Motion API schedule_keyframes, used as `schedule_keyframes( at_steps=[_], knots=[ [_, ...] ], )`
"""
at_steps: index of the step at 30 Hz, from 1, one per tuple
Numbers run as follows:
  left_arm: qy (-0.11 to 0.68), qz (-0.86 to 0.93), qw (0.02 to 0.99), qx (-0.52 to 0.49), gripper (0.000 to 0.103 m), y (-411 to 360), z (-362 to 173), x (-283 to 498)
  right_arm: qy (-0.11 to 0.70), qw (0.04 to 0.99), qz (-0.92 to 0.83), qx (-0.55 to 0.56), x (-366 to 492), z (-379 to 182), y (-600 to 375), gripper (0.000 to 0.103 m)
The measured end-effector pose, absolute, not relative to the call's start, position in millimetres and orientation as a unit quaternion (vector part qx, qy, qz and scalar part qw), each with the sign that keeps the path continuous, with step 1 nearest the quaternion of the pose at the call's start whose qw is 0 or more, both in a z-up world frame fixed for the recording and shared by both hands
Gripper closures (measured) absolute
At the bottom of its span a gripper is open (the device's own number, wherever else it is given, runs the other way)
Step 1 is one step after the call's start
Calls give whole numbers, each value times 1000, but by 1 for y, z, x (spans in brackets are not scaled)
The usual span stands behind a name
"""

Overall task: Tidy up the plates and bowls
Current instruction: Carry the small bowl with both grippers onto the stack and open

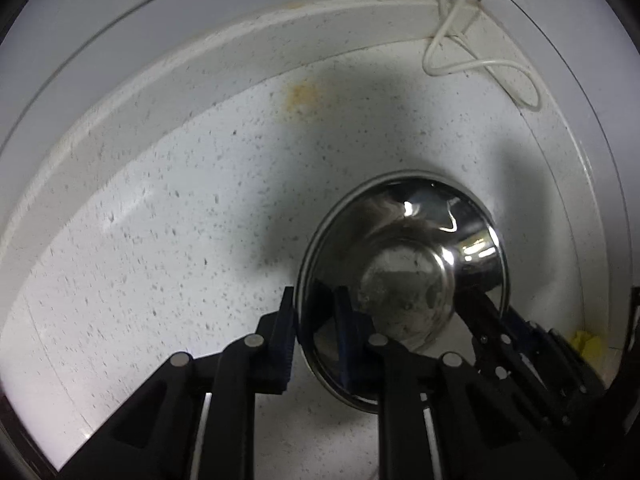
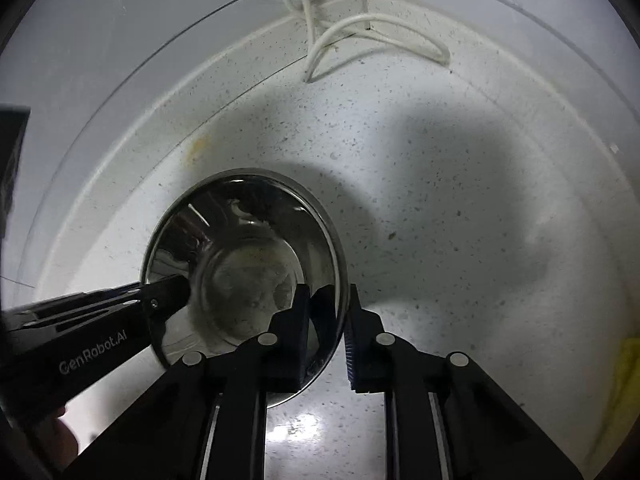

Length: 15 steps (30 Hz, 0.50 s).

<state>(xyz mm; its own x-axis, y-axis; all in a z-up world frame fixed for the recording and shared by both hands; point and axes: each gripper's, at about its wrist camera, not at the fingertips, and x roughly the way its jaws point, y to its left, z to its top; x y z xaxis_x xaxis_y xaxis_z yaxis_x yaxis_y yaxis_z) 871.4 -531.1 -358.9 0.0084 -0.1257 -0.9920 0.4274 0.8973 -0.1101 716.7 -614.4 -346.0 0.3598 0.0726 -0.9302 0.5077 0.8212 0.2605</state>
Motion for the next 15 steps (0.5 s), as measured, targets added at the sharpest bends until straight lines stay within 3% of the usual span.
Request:
schedule_keyframes(
  at_steps=[9,15],
  knots=[
    [646,-209,723,127,86,-476,-313,821,538,795,-120,254,674,-298,-568,90],
    [617,-209,746,138,86,-396,-263,774,523,812,-82,246,620,-254,-490,90]
  ],
)
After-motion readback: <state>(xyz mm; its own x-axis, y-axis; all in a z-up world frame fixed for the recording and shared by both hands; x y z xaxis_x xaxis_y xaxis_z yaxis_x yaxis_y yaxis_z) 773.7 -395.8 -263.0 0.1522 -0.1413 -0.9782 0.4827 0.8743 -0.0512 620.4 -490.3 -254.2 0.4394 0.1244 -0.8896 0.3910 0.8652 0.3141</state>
